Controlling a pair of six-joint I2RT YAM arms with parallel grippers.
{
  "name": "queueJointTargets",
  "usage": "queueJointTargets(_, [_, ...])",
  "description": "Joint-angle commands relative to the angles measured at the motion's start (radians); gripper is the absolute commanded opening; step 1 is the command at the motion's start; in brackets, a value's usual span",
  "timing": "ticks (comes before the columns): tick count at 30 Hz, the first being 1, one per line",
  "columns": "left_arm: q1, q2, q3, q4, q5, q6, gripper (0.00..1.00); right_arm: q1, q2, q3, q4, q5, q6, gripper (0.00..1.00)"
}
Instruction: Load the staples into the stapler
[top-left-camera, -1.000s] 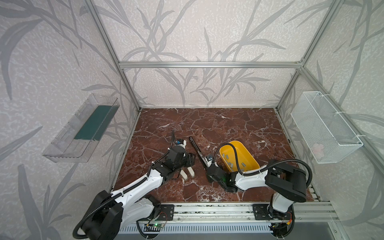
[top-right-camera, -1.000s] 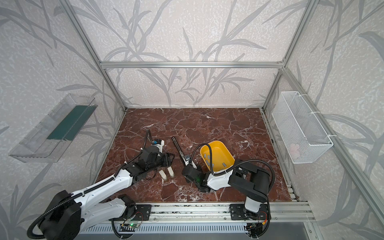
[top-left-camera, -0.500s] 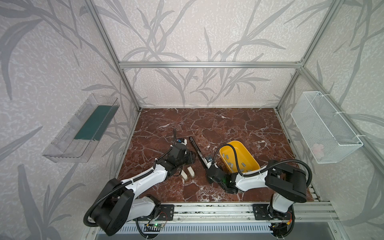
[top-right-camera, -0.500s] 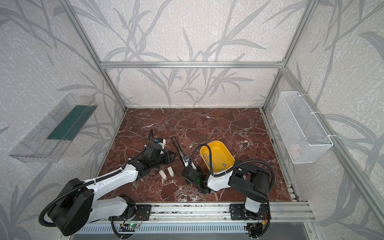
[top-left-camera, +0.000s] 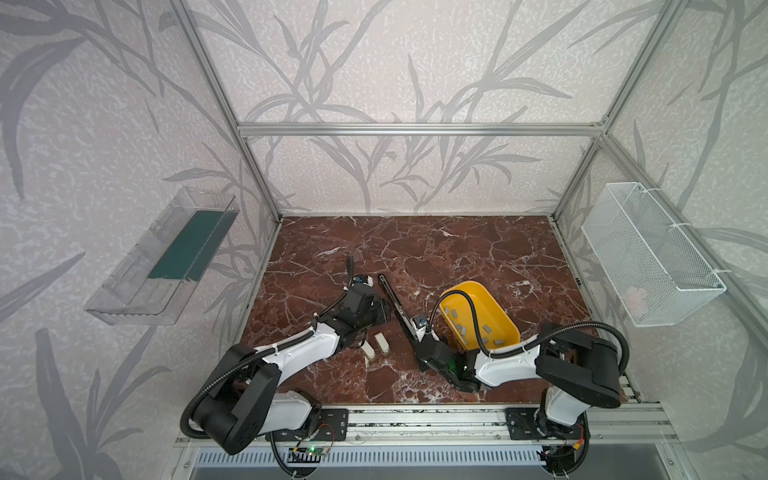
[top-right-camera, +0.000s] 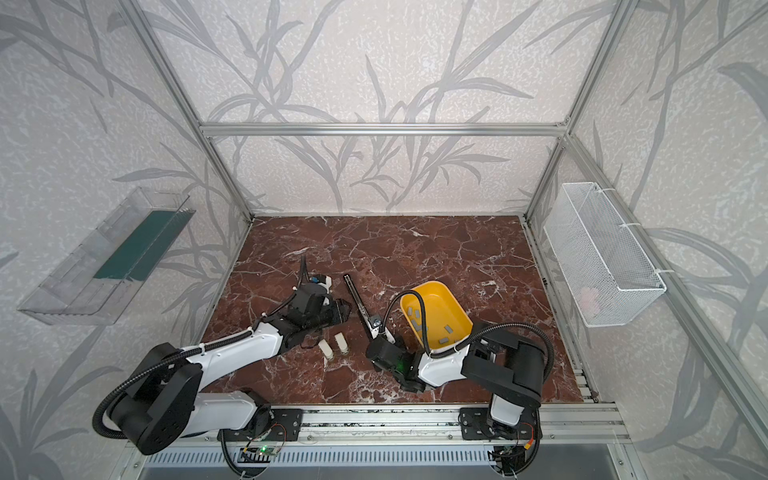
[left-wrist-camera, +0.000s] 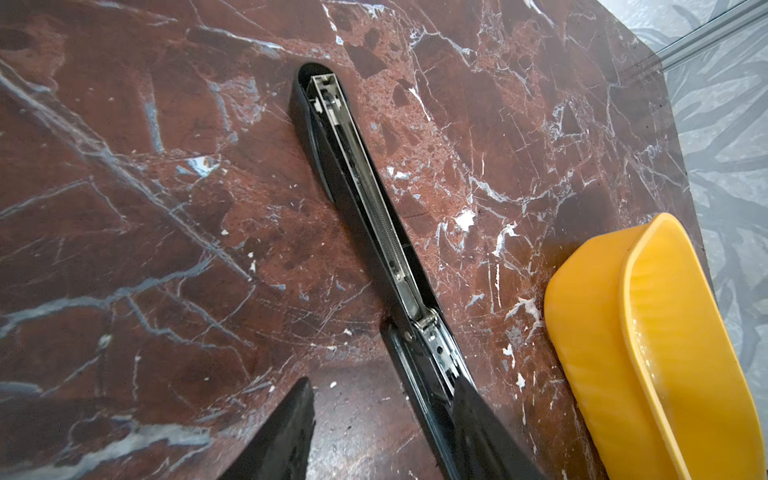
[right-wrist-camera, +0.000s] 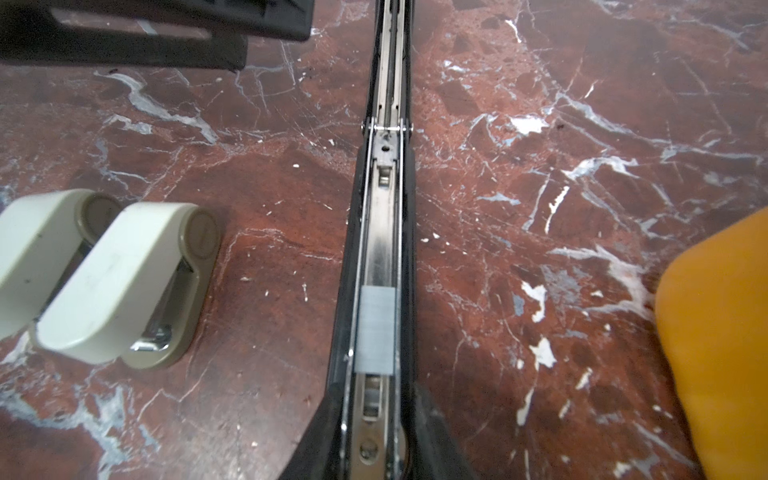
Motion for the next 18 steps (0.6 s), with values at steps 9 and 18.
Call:
queueJointTargets(9, [0.007, 0.010, 0.005, 0.052, 0.006, -0.013, 0.55, 0.008, -0.013, -0.049, 0.149, 0.000, -0.037, 0.25])
queueJointTargets(18, [0.007, 0.041, 0.009, 0.075, 0.022, -0.018, 0.55, 0.012, -0.023, -0.062, 0.170, 0.002, -0.051, 0.26])
